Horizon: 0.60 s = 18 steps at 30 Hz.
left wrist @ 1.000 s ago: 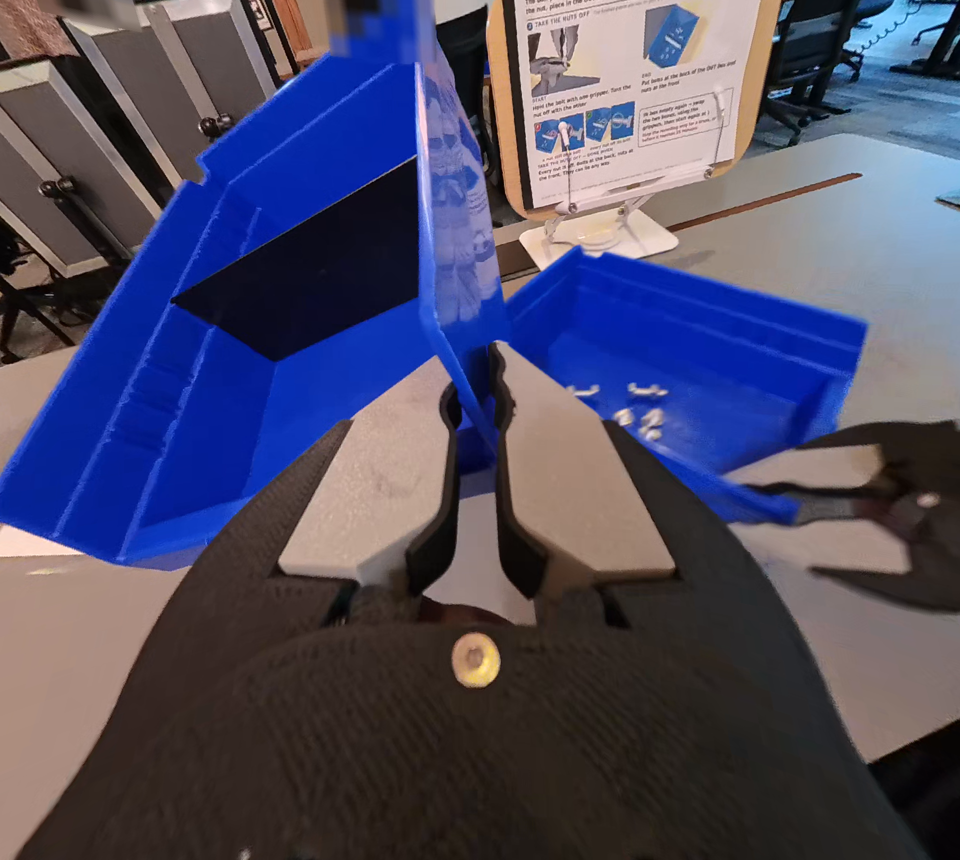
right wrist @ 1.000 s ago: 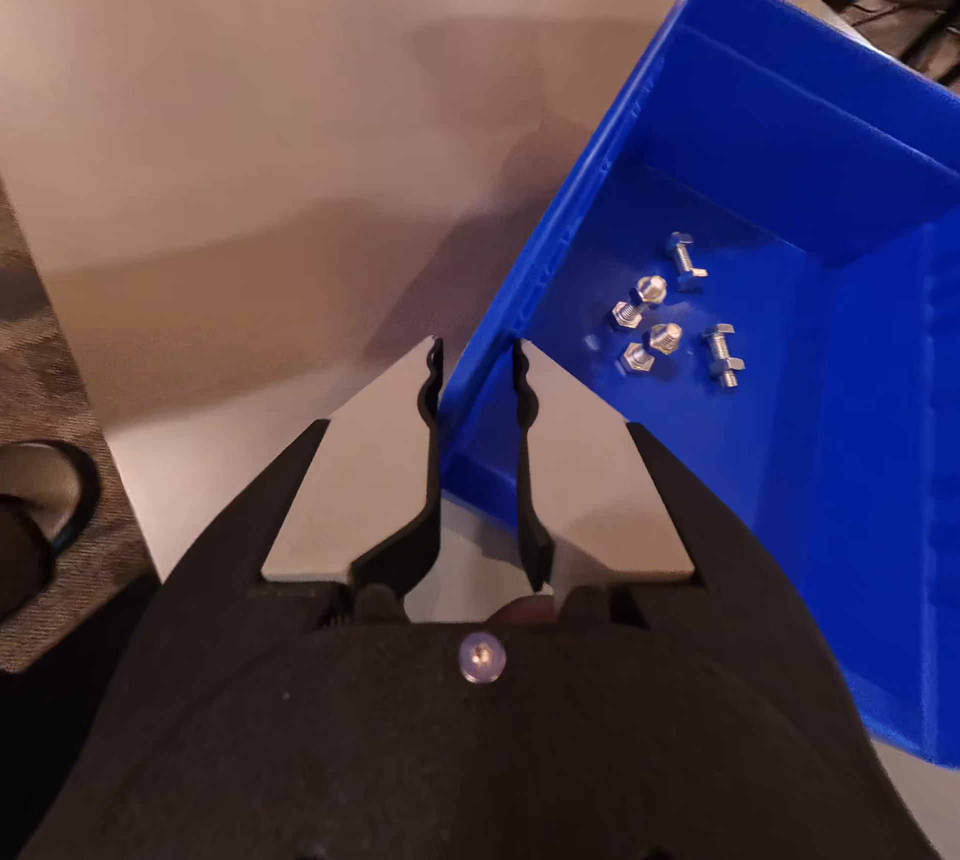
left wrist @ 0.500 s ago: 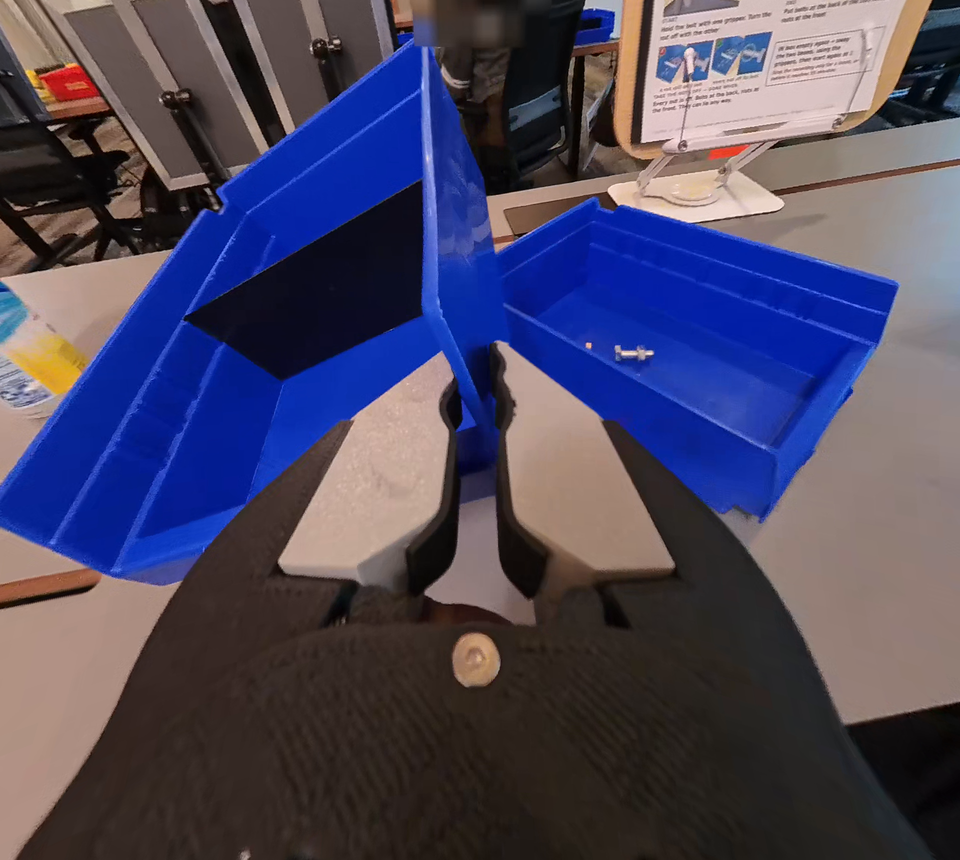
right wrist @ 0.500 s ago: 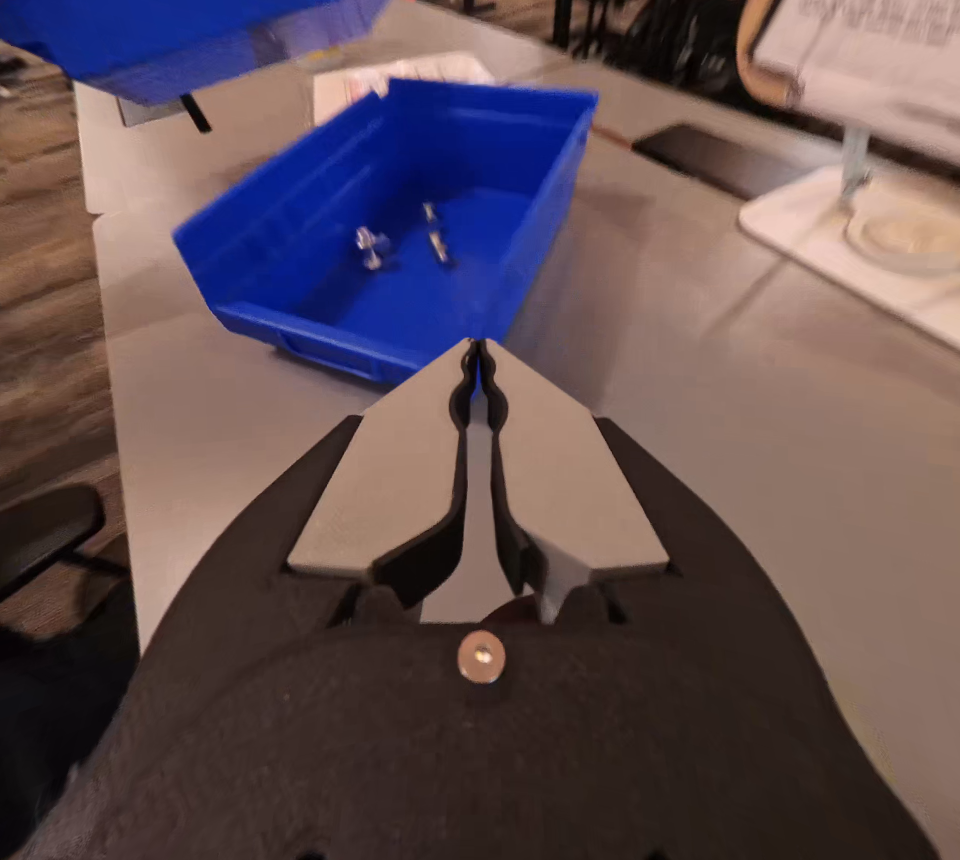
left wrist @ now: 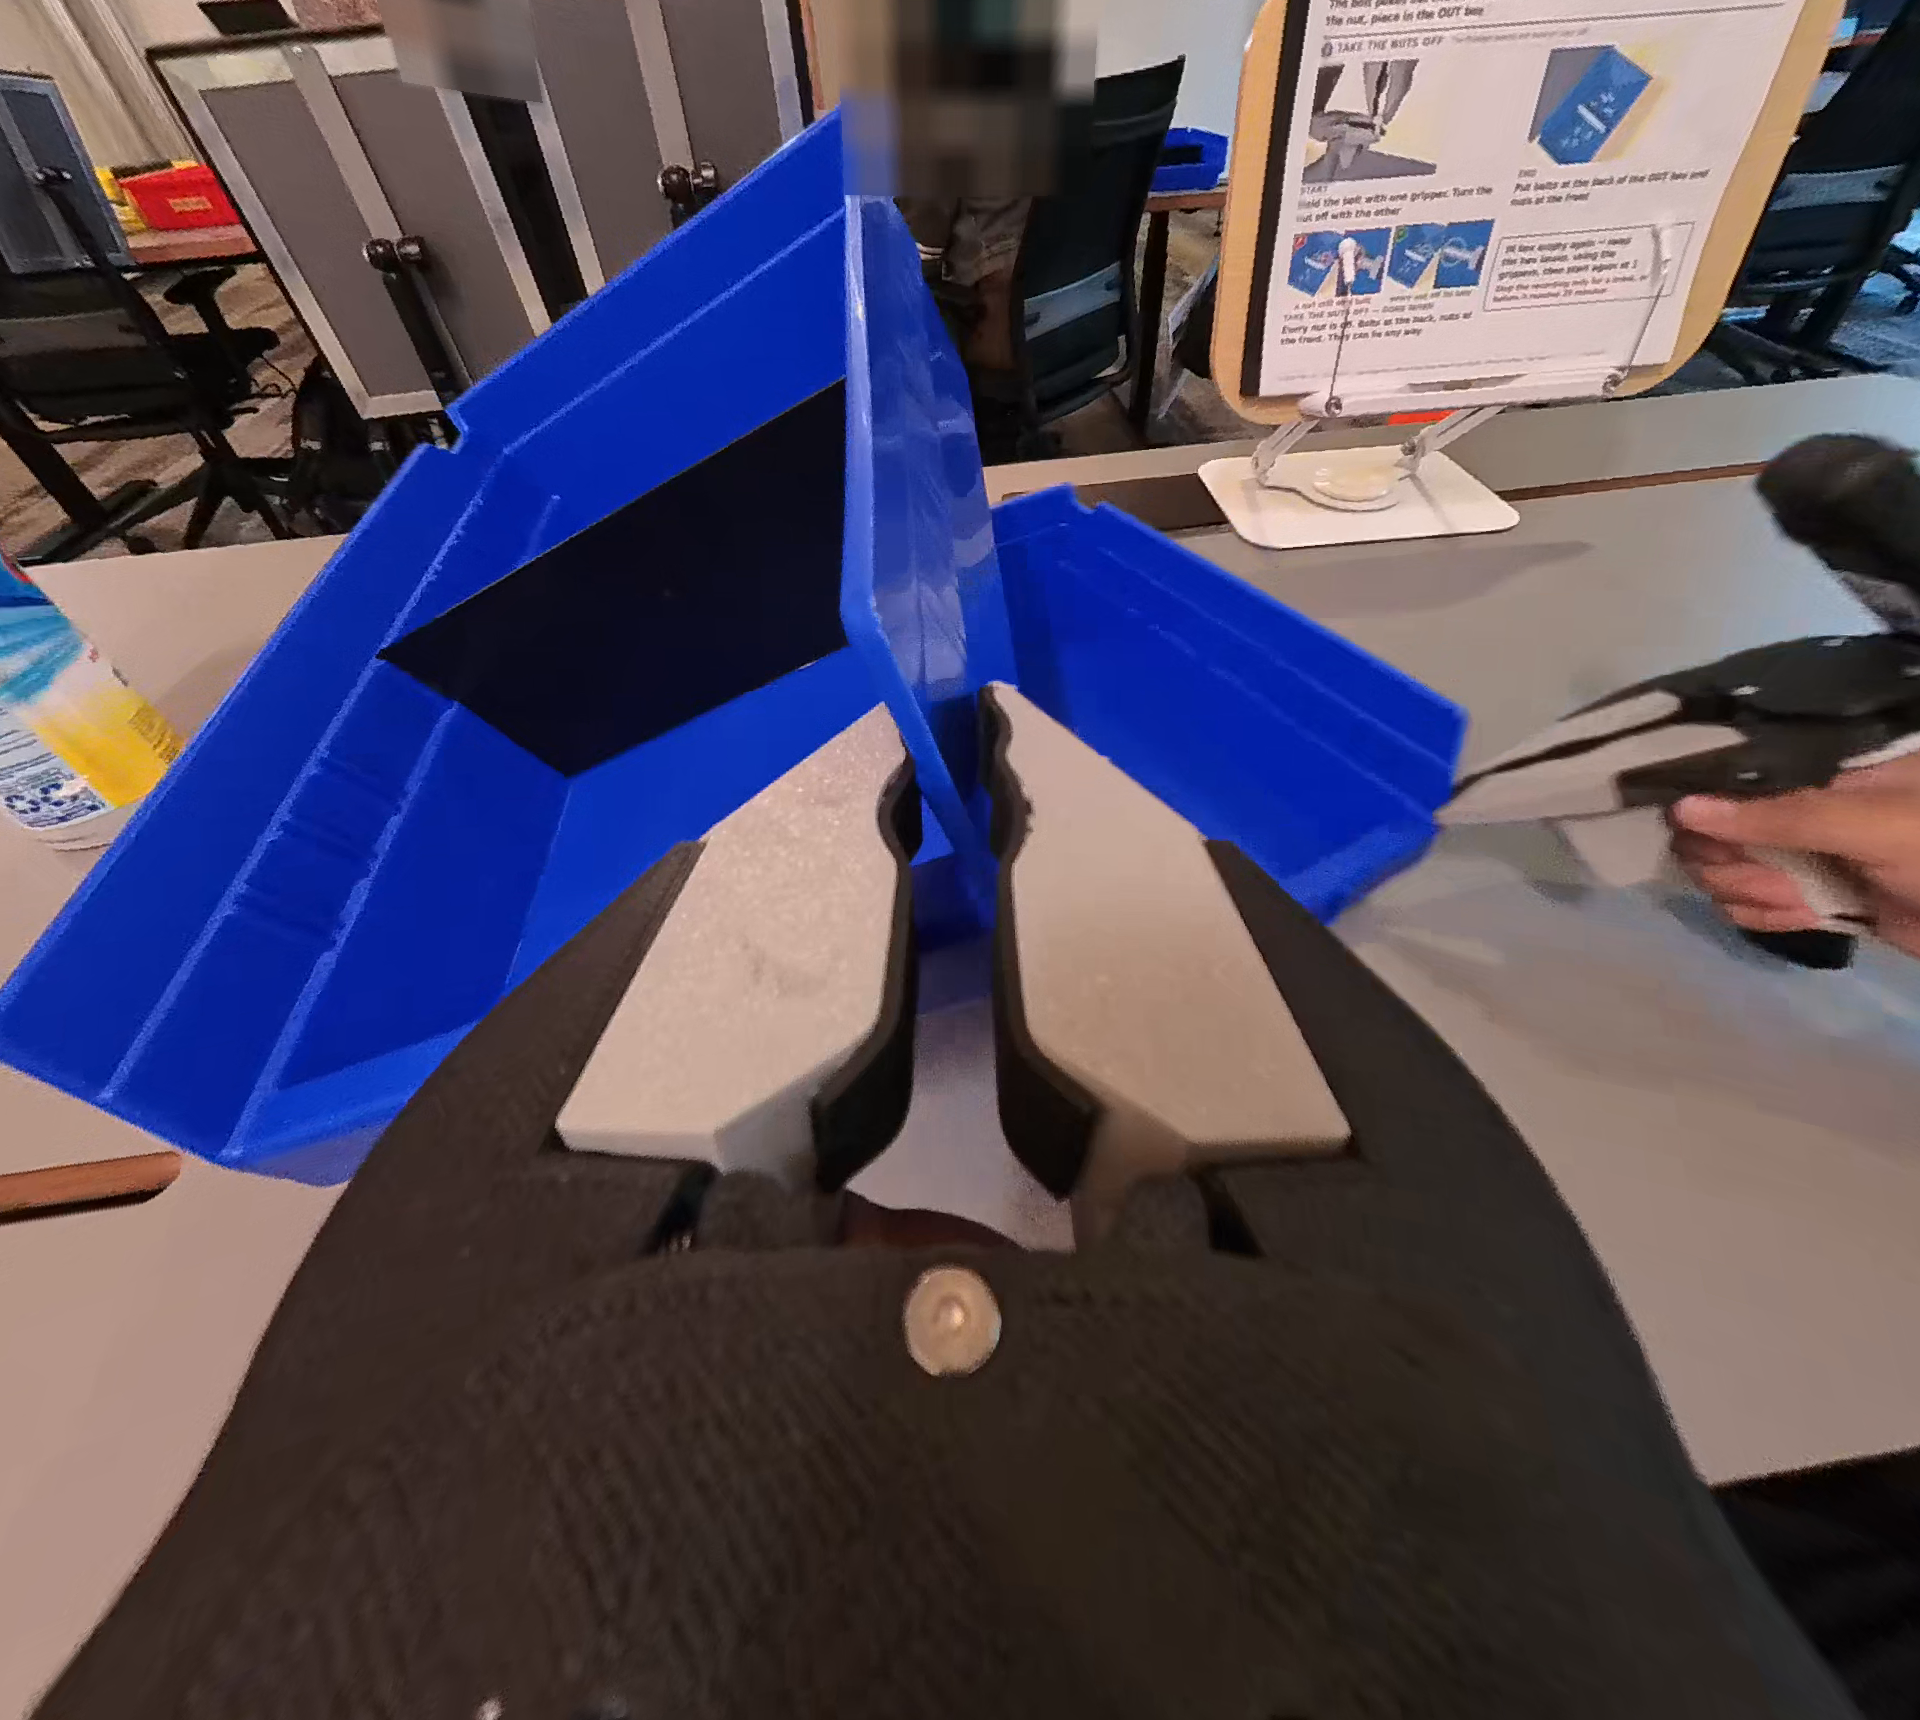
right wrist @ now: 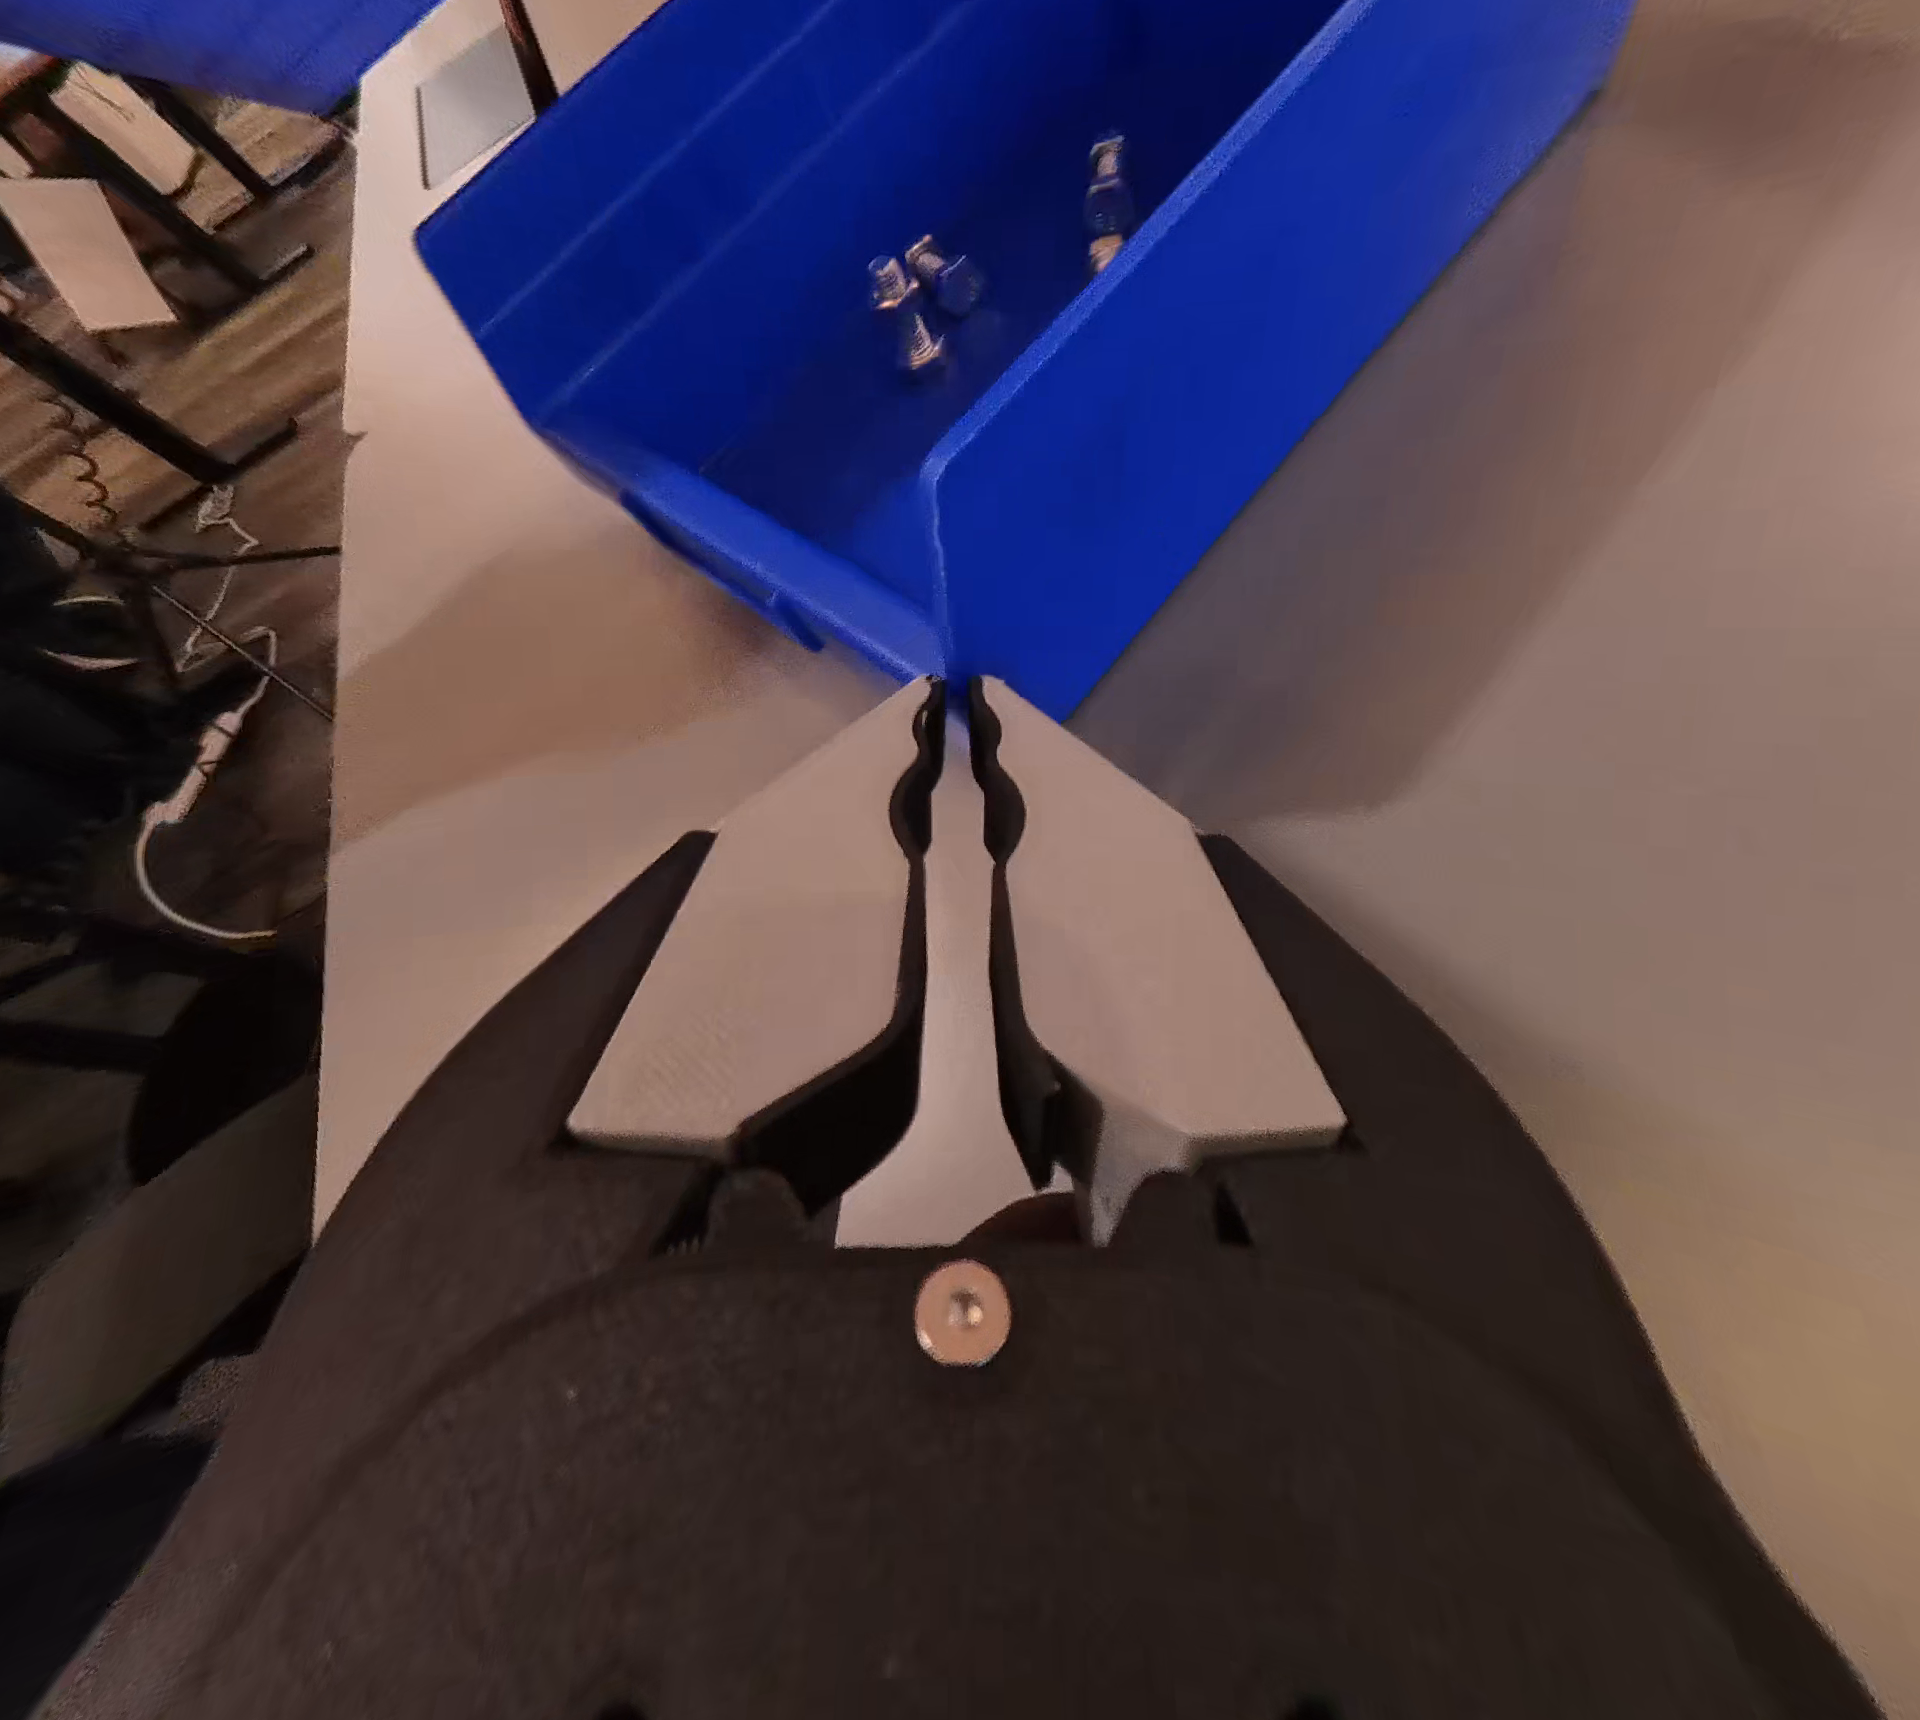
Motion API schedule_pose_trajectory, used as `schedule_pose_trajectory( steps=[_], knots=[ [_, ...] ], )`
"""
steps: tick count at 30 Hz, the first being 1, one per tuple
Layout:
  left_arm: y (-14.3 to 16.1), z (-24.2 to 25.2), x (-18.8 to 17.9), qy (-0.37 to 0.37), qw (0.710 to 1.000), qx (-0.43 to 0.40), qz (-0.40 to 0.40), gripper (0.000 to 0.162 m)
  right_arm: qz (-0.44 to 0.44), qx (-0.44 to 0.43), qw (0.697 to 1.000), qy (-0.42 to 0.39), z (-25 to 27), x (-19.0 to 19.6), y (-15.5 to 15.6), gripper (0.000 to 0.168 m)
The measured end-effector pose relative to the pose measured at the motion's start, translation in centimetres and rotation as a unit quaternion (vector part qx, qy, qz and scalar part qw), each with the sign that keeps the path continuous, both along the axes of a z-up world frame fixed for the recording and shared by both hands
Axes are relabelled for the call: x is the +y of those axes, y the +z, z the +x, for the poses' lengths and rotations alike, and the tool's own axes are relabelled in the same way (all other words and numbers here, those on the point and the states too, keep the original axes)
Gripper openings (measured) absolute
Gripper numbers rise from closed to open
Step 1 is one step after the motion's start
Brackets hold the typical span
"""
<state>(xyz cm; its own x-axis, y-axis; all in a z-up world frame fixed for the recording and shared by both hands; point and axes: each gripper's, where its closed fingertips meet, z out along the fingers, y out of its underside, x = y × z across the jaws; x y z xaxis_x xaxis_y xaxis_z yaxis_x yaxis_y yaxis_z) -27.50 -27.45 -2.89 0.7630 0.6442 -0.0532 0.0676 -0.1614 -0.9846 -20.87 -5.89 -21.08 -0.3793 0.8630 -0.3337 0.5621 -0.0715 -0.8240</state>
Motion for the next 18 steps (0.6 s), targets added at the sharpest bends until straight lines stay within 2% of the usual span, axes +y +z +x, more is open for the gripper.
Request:
schedule_pose_trajectory(
  steps=[3, 4, 5, 8, 10, 13, 18],
  knots=[
    [1.1, 1.0, 0.7, -0.006, 1.0, 0.01, -0.001, 0.004, -0.033, -0.001, 0.997, 0.068, -0.7, -4.0, 0.1, 0.01],
    [1.6, 1.6, 1.0, -0.012, 1.0, 0.018, -0.004, 0.005, -0.052, -0.012, 0.993, 0.103, -0.2, -5.4, 0.0, 0.0],
    [2.0, 2.1, 1.3, -0.019, 1.0, 0.024, -0.004, 0.005, -0.073, -0.026, 0.988, 0.134, 0.4, -6.6, 0.0, 0.0],
    [3.0, 3.6, 2.8, -0.039, 0.999, 0.032, 0.003, 0.005, -0.121, 0.003, 0.981, 0.15, 1.4, -7.1, 2.1, 0.002],
    [3.3, 4.9, 4.3, -0.057, 0.998, 0.042, 0.002, 0.005, -0.123, 0.025, 0.982, 0.144, 2.9, -5.4, 4.0, 0.005],
    [3.4, 7.7, 7.3, -0.101, 0.993, 0.057, 0.0, 0.005, -0.083, 0.06, 0.989, 0.108, 6.4, -0.6, 6.8, 0.007],
    [3.2, 14.5, 13.8, -0.216, 0.975, 0.05, 0.021, 0.005, -0.051, 0.186, 0.98, 0.039, 16.4, 7.1, 13.9, 0.005]
  ],
)
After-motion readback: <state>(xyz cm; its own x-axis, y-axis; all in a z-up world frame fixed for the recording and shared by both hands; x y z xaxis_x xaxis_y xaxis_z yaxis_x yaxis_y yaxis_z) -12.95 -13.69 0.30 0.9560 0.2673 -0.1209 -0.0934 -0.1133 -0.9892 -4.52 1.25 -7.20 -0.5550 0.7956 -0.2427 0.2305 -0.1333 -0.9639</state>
